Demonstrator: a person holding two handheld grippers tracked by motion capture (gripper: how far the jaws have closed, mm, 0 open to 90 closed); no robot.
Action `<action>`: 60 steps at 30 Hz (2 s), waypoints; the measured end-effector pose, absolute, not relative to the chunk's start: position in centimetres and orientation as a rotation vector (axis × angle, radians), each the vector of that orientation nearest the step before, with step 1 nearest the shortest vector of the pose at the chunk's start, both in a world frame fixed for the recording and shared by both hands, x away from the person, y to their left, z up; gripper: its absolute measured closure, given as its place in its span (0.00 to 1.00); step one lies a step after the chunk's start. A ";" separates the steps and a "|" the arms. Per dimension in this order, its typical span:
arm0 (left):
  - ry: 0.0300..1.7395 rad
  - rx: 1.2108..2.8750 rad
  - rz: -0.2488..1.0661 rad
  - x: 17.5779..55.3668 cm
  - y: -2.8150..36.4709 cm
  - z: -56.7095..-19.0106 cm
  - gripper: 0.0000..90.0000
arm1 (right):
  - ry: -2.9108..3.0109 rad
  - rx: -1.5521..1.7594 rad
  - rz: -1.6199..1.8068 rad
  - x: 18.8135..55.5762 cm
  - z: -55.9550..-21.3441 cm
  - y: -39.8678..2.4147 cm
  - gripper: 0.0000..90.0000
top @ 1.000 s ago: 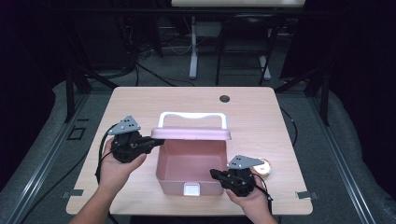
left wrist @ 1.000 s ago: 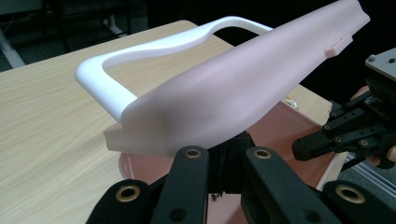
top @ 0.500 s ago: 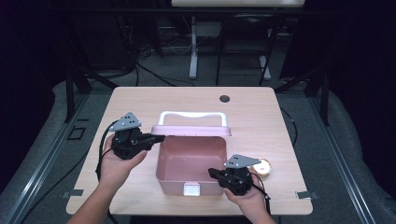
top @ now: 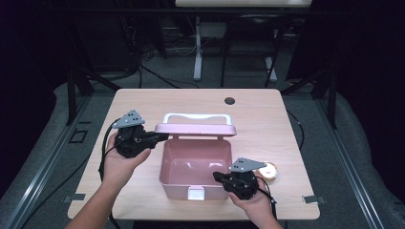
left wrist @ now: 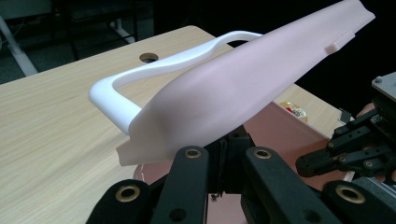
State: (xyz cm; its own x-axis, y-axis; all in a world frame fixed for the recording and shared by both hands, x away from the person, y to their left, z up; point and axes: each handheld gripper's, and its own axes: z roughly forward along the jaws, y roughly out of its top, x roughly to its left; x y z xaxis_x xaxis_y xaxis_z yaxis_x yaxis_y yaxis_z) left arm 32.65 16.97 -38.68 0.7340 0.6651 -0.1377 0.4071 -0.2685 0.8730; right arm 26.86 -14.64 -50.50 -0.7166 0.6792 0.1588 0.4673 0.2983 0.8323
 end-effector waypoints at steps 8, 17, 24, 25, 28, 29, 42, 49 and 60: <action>0.830 1.892 0.315 33.2 16.9 -38.4 1.00 | 2.342 1.049 1.383 26.9 -50.5 -14.7 1.00; 0.833 1.881 0.314 33.8 16.9 -38.2 1.00 | 2.343 1.043 1.387 26.9 -50.5 -14.7 1.00; 0.845 1.875 0.322 34.1 16.9 -38.2 1.00 | 2.344 1.042 1.387 26.9 -50.5 -14.7 1.00; 0.847 1.877 0.319 34.2 16.9 -38.2 1.00 | 2.344 1.041 1.387 26.9 -50.5 -14.7 1.00; 0.849 1.873 0.322 34.4 16.9 -38.2 1.00 | 2.345 1.041 1.388 26.9 -50.5 -14.7 1.00; 0.854 1.868 0.322 34.4 16.9 -38.2 1.00 | 2.345 1.041 1.388 26.9 -50.5 -14.7 1.00; 0.866 1.854 0.327 35.1 16.9 -38.3 1.00 | 2.344 1.039 1.389 26.9 -50.6 -14.7 1.00; 0.881 1.845 0.330 35.4 17.1 -38.3 1.00 | 2.343 1.039 1.389 26.9 -50.6 -14.7 1.00; 0.902 1.840 0.331 35.9 17.2 -38.5 0.99 | 2.340 1.040 1.390 26.8 -50.6 -14.7 1.00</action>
